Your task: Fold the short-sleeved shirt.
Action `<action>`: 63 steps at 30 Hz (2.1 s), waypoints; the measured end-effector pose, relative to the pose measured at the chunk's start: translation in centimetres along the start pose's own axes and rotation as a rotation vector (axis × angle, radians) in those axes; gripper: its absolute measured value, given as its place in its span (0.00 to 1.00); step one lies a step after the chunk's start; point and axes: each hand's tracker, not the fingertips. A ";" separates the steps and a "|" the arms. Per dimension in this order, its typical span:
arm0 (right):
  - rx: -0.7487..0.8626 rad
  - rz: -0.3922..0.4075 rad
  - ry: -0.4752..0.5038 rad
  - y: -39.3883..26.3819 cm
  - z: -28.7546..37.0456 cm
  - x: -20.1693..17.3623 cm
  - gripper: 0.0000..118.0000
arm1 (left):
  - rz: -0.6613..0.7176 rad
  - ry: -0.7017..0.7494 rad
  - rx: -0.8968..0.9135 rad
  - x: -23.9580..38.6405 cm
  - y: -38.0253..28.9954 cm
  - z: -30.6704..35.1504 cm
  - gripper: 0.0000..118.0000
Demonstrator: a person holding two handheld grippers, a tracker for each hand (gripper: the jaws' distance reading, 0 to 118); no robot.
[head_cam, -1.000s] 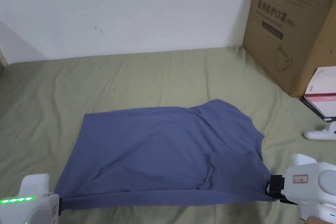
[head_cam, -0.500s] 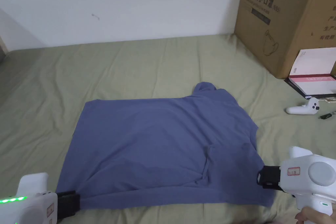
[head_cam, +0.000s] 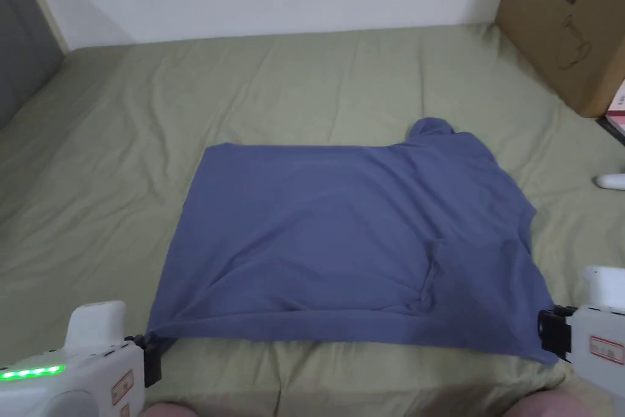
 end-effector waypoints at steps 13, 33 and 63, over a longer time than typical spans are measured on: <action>-0.104 -0.020 -0.004 -1.8 -3.3 1.2 0.01 | 0.038 -0.037 -0.139 -0.8 1.7 -8.2 0.02; -0.124 0.063 0.008 -0.1 -6.6 3.6 0.02 | 0.010 -0.019 -0.131 0.4 2.7 -6.2 0.02; -0.221 -0.087 0.081 1.4 -7.9 4.7 0.54 | 0.006 0.013 -0.117 0.2 9.1 -7.5 0.02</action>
